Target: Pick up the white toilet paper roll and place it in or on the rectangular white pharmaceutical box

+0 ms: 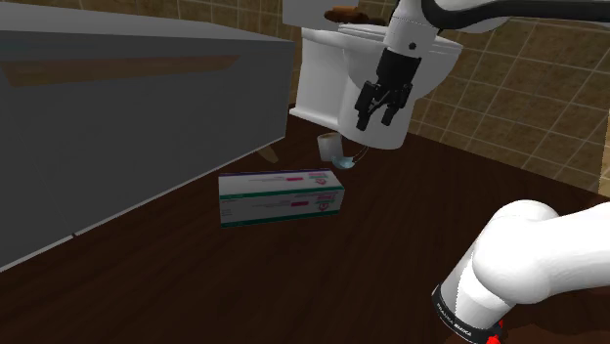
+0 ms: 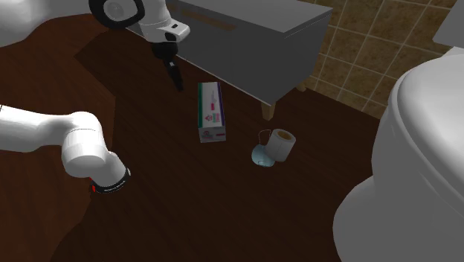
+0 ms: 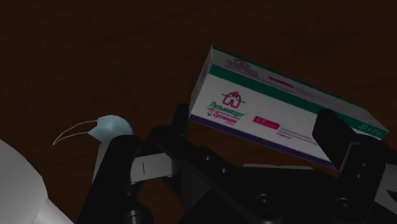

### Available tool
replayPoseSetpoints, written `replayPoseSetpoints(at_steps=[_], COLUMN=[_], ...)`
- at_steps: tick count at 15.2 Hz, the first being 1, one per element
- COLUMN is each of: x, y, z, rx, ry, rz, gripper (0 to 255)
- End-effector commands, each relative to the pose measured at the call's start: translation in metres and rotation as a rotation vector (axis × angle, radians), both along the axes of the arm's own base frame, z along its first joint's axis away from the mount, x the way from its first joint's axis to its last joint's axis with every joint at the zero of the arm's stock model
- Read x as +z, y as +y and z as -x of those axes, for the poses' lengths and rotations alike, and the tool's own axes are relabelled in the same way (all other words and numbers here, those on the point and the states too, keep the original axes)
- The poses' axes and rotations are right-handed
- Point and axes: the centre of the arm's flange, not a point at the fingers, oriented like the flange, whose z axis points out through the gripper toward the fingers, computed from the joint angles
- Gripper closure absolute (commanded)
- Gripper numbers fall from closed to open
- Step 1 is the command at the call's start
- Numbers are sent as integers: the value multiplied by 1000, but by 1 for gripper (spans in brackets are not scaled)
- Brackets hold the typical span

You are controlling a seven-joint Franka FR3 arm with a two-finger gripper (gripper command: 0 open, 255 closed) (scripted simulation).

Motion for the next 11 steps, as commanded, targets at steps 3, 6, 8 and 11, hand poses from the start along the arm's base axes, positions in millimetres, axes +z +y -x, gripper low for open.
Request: replayPoseSetpoints(at_steps=[3, 6, 8, 11], x=[-11, -29, -40, -58], y=[-9, -23, -32, -47], z=[-23, -57, -80, -113], rx=[-7, -17, -24, -35], ry=[10, 26, 37, 52], rz=[10, 24, 34, 48], gripper=[0, 0, 0, 0])
